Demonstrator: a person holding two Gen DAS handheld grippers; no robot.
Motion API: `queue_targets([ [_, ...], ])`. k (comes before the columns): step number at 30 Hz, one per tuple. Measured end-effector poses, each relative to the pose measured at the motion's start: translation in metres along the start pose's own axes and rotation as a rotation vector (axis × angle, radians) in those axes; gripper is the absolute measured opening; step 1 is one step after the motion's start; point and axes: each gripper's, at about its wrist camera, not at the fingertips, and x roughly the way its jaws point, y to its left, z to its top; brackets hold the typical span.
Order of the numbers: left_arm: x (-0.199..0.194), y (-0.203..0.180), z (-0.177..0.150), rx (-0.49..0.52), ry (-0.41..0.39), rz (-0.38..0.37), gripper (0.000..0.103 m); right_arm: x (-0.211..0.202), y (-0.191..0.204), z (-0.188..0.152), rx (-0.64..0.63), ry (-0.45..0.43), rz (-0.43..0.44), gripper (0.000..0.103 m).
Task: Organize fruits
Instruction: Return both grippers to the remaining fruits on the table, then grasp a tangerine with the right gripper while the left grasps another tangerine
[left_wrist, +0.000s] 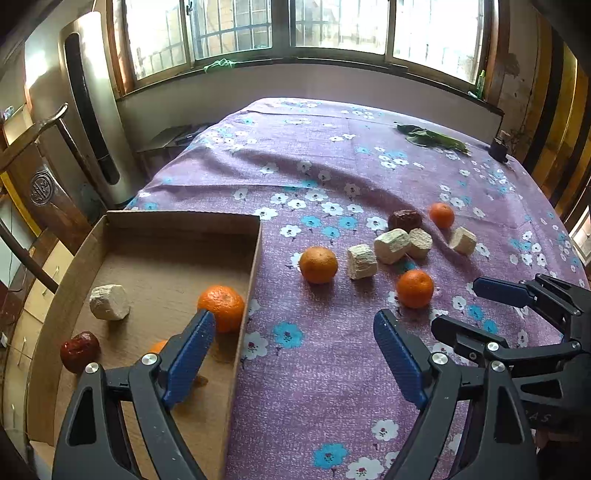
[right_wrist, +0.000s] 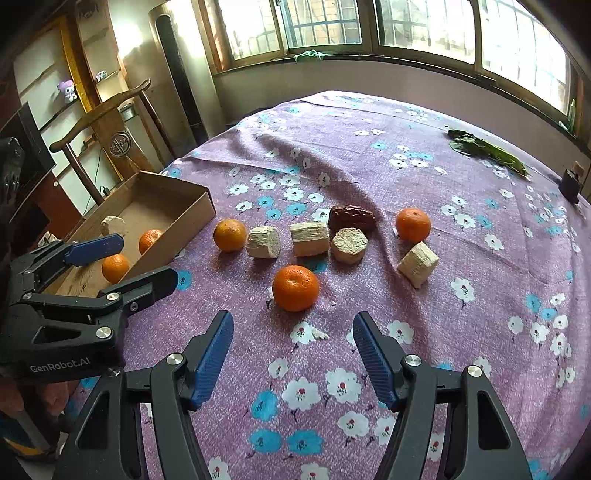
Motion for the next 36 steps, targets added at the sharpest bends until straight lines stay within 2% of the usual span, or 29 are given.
queue_targets([
  [2, 0.004, 0.008, 0.003, -0.024, 0.015, -0.013, 0.087, 0.010, 0.002, 0.004, -0.025, 0.017, -0.011, 0.068],
  [4, 0.006, 0.013, 0.005, -0.038, 0.017, -0.013, 0.087, 0.019, 0.001, 0.008, -0.032, 0.039, -0.006, 0.058],
  [8, 0.011, 0.014, 0.010, -0.047, 0.026, -0.022, 0.087, 0.036, 0.001, 0.015, -0.036, 0.061, 0.019, 0.055],
  [11, 0.014, 0.010, 0.014, -0.039, 0.030, -0.028, 0.087, 0.047, -0.001, 0.015, -0.038, 0.087, 0.016, 0.038],
  [14, 0.017, 0.002, 0.017, -0.012, 0.027, -0.021, 0.087, 0.042, -0.007, 0.011, -0.016, 0.080, 0.049, 0.037],
  [18, 0.027, -0.011, 0.021, 0.039, 0.042, -0.032, 0.087, 0.028, -0.015, 0.005, 0.007, 0.057, 0.046, 0.037],
  [24, 0.053, -0.018, 0.027, 0.075, 0.097, -0.056, 0.087, 0.019, -0.026, 0.000, 0.042, 0.039, 0.060, 0.037],
  [33, 0.073, -0.018, 0.029, 0.212, 0.072, -0.015, 0.087, 0.024, -0.025, -0.003, 0.039, 0.056, 0.087, 0.038],
  [36, 0.077, -0.014, 0.033, 0.219, 0.062, -0.020, 0.087, 0.026, -0.027, -0.002, 0.048, 0.061, 0.086, 0.038],
])
